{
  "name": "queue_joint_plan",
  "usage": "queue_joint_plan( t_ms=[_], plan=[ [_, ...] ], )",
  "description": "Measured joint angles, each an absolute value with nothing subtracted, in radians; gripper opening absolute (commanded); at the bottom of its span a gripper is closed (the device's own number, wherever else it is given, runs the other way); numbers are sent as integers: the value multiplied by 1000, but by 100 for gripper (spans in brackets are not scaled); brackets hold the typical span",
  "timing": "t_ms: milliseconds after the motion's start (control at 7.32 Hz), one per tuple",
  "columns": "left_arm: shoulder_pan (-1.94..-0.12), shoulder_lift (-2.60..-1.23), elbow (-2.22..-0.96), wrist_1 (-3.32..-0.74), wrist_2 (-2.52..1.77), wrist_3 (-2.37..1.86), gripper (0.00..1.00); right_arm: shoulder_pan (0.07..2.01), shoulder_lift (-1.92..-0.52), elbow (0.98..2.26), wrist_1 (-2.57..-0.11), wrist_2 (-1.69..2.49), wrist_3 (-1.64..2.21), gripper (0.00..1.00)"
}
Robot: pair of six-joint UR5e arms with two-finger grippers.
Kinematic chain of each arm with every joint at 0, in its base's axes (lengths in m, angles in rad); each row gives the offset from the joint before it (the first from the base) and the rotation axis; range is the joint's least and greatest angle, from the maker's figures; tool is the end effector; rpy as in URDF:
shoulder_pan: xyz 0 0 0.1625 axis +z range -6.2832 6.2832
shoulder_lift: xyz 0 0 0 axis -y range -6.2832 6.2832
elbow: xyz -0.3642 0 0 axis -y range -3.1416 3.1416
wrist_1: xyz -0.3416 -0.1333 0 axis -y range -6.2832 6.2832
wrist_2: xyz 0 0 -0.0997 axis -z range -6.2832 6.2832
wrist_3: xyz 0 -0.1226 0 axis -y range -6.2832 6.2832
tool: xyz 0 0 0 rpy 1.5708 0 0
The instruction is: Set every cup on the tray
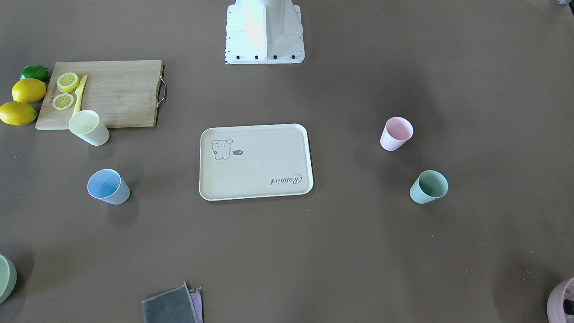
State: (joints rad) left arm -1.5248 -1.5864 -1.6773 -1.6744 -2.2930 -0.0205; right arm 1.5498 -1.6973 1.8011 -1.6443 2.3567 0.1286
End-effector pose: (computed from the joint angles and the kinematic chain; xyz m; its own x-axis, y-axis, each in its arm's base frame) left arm -0.0309 -0.4644 0.5524 0.7435 0.1623 -0.6487 -0.0296 0.9771 0.2105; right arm 0.0382 -0.3970 0.5720 0.7030 0.0922 0.7052 -0.0698 0.9957 -0.0606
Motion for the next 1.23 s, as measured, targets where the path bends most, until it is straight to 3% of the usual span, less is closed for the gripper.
queue_joint_plan(
  t_ms=[820, 1230],
  plan=[
    [-1509, -1607, -1693, -1754, -2300, -73, 98, 1541, -1690, 1822, -1462, 2433, 164, 100],
    [-1501, -1591, -1682, -1866, -2302, -259, 98, 1401, -1666, 1830, -1345, 2478, 339, 100]
  ],
)
